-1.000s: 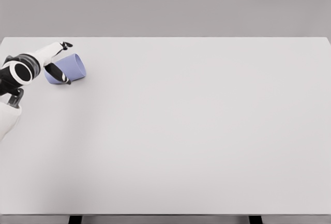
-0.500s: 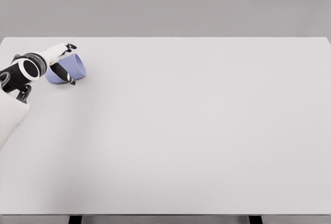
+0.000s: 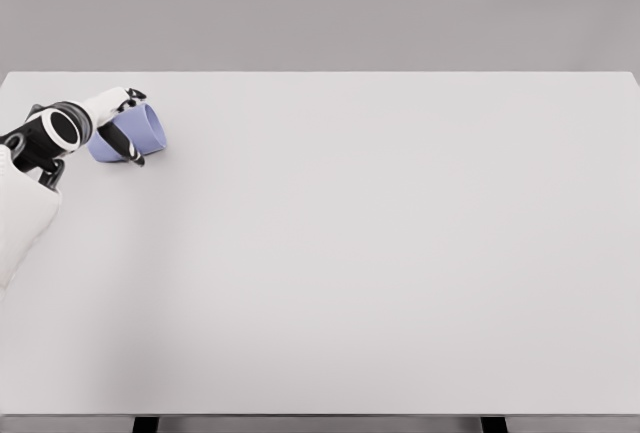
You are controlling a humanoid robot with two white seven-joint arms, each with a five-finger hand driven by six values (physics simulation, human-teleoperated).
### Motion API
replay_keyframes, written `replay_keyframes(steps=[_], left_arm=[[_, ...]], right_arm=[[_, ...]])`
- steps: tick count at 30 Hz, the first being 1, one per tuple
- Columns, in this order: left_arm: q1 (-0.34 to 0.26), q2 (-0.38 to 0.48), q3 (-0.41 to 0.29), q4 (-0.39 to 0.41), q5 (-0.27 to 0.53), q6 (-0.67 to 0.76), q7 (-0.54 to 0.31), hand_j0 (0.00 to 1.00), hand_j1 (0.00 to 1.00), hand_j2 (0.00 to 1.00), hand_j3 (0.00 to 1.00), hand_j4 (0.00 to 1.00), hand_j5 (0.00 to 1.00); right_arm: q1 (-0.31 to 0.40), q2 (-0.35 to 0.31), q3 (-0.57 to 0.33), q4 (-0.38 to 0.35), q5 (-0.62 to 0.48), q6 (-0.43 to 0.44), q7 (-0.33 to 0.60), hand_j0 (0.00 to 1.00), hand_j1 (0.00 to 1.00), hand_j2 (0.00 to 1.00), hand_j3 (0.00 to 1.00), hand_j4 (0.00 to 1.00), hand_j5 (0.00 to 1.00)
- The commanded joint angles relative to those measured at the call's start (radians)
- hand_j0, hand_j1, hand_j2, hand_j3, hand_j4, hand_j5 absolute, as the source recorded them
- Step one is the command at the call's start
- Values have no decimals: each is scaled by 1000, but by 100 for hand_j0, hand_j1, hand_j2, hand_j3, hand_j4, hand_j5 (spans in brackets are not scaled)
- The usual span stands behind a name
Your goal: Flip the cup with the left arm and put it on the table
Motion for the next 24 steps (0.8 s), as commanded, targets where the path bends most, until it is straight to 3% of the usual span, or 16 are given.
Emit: replay_keyframes(steps=[1,6,10,15,19,24], left_arm=[[0,-9,-2,11,-14,-4,0,98,98,98,98,98,98],[-3,-16,0,17,-17,-4,0,98,98,98,98,98,98],[-3,-17,0,19,-16,-4,0,82,82,82,82,82,82],[-3,-28,0,19,-14,5,0,79,79,79,79,79,79],[0,-29,0,19,-13,8,0,66,66,66,66,66,66],[0,-28,5,17,0,3,0,58,58,58,58,58,58]], right_arm=[[0,0,-1,0,0,0,0,100,100,100,100,100,100],[0,0,0,0,0,0,0,100,100,100,100,100,100],[0,0,0,0,0,0,0,100,100,100,100,100,100],[0,0,-1,0,0,0,0,100,100,100,100,100,100],[0,0,0,0,0,0,0,100,100,100,100,100,100],[0,0,0,0,0,0,0,100,100,100,100,100,100]])
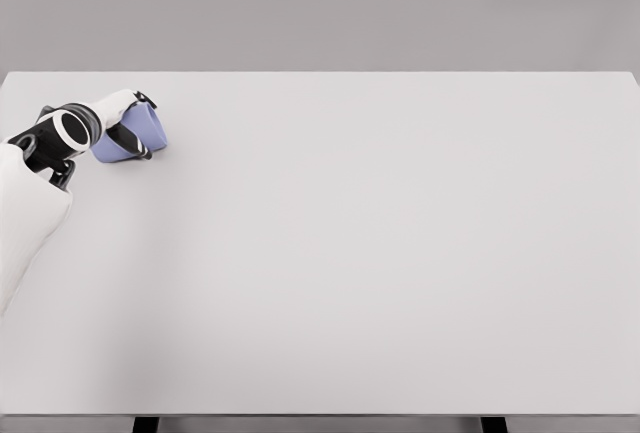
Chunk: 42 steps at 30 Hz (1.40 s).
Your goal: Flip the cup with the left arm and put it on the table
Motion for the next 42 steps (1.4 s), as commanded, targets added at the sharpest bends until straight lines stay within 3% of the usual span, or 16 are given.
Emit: replay_keyframes(steps=[1,5,15,17,22,27,31,34,42], left_arm=[[0,1,5,-1,13,-1,-1,56,56,56,56,56,56],[-6,14,27,-14,70,-42,-1,51,51,51,51,51,51],[5,119,88,-7,311,-459,-1,48,48,48,48,48,48],[8,123,126,1,347,-545,-1,48,48,48,48,48,48],[12,89,203,142,403,-584,-1,48,48,48,48,48,48],[12,21,260,197,450,-585,-1,48,48,48,48,48,48],[12,-71,357,334,478,-739,-1,48,48,48,48,48,48],[14,-92,369,345,482,-746,-1,48,48,48,48,48,48],[32,-115,383,377,591,-755,28,48,48,48,48,48,48]], right_arm=[[0,0,0,0,0,0,0,100,100,100,100,100,100],[0,0,0,0,0,0,0,100,100,100,100,100,100],[0,0,0,0,0,0,0,100,100,100,100,100,100],[0,0,0,0,0,0,0,100,100,100,100,100,100],[0,0,0,0,0,0,0,100,100,100,100,100,100],[0,0,0,0,0,0,0,100,100,100,100,100,100],[0,0,0,0,0,0,0,100,100,100,100,100,100],[0,0,0,0,0,0,0,100,100,100,100,100,100],[0,0,0,0,0,0,0,100,100,100,100,100,100]])
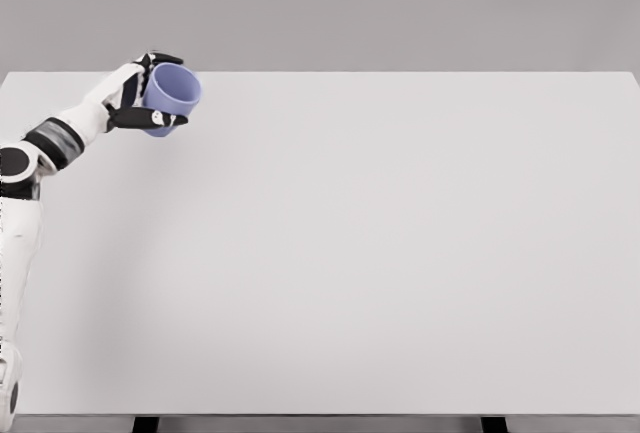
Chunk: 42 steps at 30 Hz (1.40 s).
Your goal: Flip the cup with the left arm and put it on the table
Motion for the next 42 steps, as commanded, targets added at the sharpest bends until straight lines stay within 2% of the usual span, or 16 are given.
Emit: replay_keyframes(steps=[1,3,5,8,12,17,21,24,28,37,42], left_arm=[[2,-15,4,6,52,-33,57,48,48,48,48,48,48],[14,-24,5,8,58,-71,89,48,48,48,48,48,48],[26,-26,5,32,105,-139,124,48,48,48,48,48,48],[35,-47,36,60,122,-222,164,48,48,48,48,48,48],[66,-101,136,61,130,-266,169,48,48,48,48,48,48],[92,-139,190,114,159,-377,169,48,48,48,48,48,48],[101,-151,206,118,197,-377,170,48,48,48,48,48,48],[103,-167,222,161,256,-378,170,48,48,48,48,48,48],[115,-168,222,166,311,-366,170,48,48,48,48,48,48],[114,-164,225,179,345,-219,172,48,48,48,48,48,48],[114,-165,225,179,345,-214,170,49,49,49,49,49,49]], right_arm=[[0,0,0,0,0,0,0,100,100,100,100,100,100],[0,0,0,0,0,0,0,100,100,100,100,100,100],[0,0,-2,0,0,0,0,100,100,100,100,100,100],[0,0,0,0,0,0,0,100,100,100,100,100,100],[0,0,0,0,0,0,0,100,100,100,100,100,100],[0,0,0,0,0,0,0,100,100,100,100,100,100],[0,0,0,0,0,0,0,100,100,100,100,100,100],[0,0,-2,0,0,0,0,100,100,100,100,100,100],[0,0,0,0,0,0,0,100,100,100,100,100,100],[0,0,0,0,0,0,0,100,100,100,100,100,100],[0,0,0,0,0,1,0,100,100,100,100,100,100]])
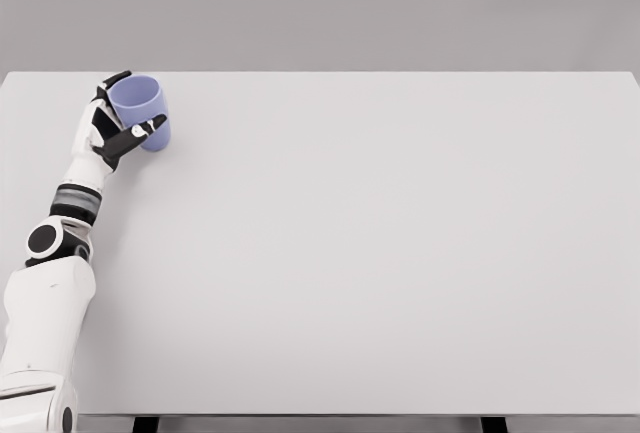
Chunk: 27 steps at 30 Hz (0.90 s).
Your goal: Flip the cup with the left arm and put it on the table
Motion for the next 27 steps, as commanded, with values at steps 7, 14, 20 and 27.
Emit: replay_keyframes(steps=[7,14,20,27], left_arm=[[0,5,0,-3,5,4,-1,69,69,69,69,69,69],[3,5,0,-8,4,-4,-1,88,88,88,88,88,88],[3,3,-1,-11,2,-4,-1,93,93,93,93,93,93],[3,5,-1,-11,2,-6,-1,97,97,97,97,97,97]], right_arm=[[0,0,0,0,0,0,0,100,100,100,100,100,100],[0,0,-1,0,0,0,0,100,100,100,100,100,100],[0,0,0,0,0,0,0,100,100,100,100,100,100],[0,0,-1,0,0,0,0,100,100,100,100,100,100]])
